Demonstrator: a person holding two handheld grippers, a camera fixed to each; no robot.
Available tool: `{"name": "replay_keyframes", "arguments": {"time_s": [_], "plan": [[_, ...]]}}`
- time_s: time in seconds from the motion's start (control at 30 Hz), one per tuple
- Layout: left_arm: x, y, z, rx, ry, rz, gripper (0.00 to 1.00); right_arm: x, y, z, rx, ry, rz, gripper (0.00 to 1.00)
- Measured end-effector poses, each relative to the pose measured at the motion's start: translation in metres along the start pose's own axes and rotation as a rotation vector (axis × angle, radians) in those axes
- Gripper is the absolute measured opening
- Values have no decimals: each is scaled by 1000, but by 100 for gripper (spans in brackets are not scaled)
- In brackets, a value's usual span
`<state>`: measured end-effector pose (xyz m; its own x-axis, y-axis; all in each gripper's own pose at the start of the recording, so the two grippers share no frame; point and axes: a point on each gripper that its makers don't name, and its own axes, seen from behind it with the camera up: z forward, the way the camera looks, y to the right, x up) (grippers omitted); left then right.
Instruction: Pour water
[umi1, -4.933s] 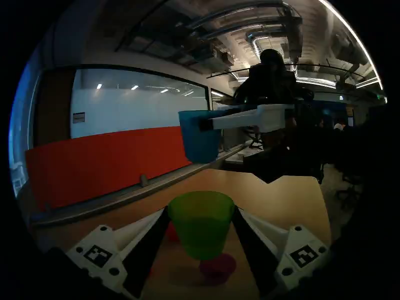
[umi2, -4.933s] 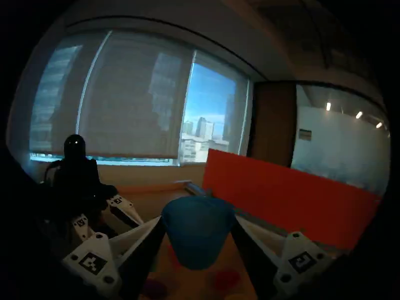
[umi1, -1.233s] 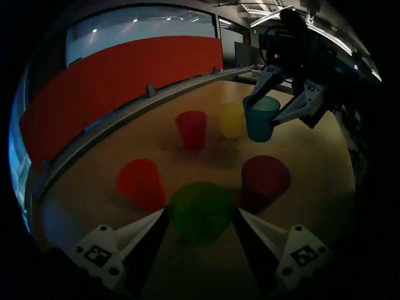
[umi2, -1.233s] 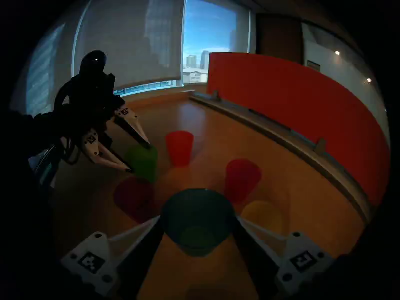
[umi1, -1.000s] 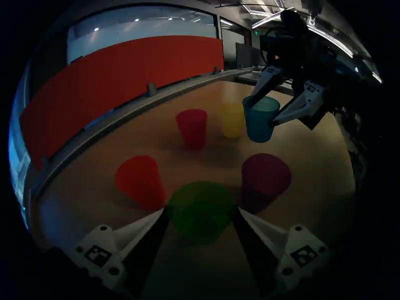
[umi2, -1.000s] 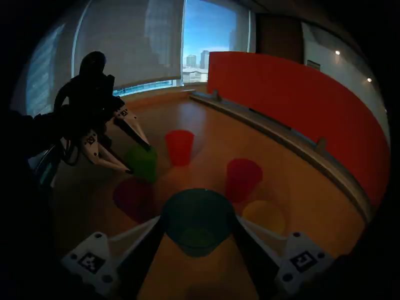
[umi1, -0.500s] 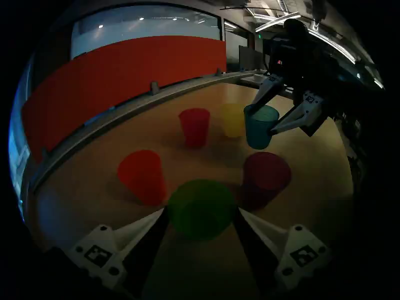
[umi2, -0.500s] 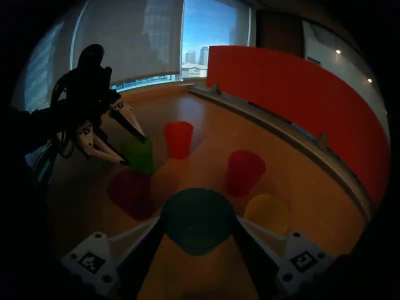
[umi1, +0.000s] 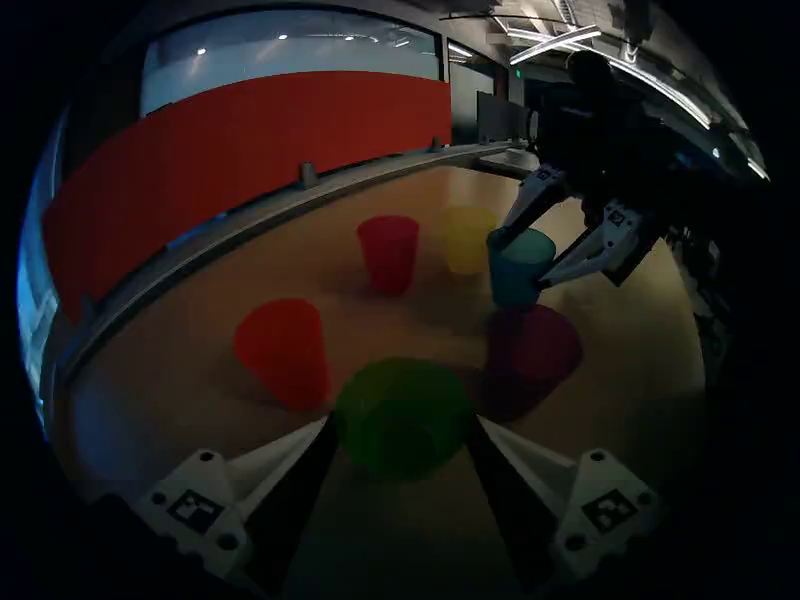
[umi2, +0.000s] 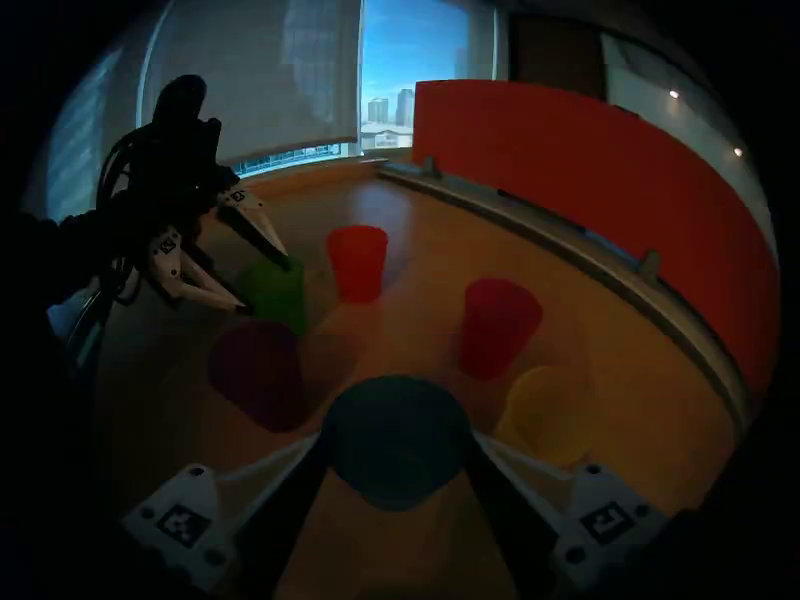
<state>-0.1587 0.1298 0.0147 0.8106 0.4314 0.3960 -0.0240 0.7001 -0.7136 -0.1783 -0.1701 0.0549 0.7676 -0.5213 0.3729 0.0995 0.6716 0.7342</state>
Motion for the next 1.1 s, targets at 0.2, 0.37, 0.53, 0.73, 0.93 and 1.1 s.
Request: {"name": "replay_keyframes", "arguments": {"time_s": [0.2,0.37,0.53,0.73,0.93,1.1], "plan": [[-1,0,1,-1,-3,-5,88,-7,-1,4,-6,-12,-16,93],[-3,0,3,0,-6,-4,89,-12,-1,5,-8,-18,-18,93],[-4,0,4,-1,-8,-4,89,-18,0,4,-14,-28,-19,98],[-5,-3,4,5,-15,-7,91,-23,-2,3,-15,-41,-21,100],[-10,-6,3,16,-35,-21,96,-27,-2,-2,-22,-46,-23,100],[-12,-6,-1,18,-40,-37,97,-31,-2,-8,-25,-48,-15,100]]}}
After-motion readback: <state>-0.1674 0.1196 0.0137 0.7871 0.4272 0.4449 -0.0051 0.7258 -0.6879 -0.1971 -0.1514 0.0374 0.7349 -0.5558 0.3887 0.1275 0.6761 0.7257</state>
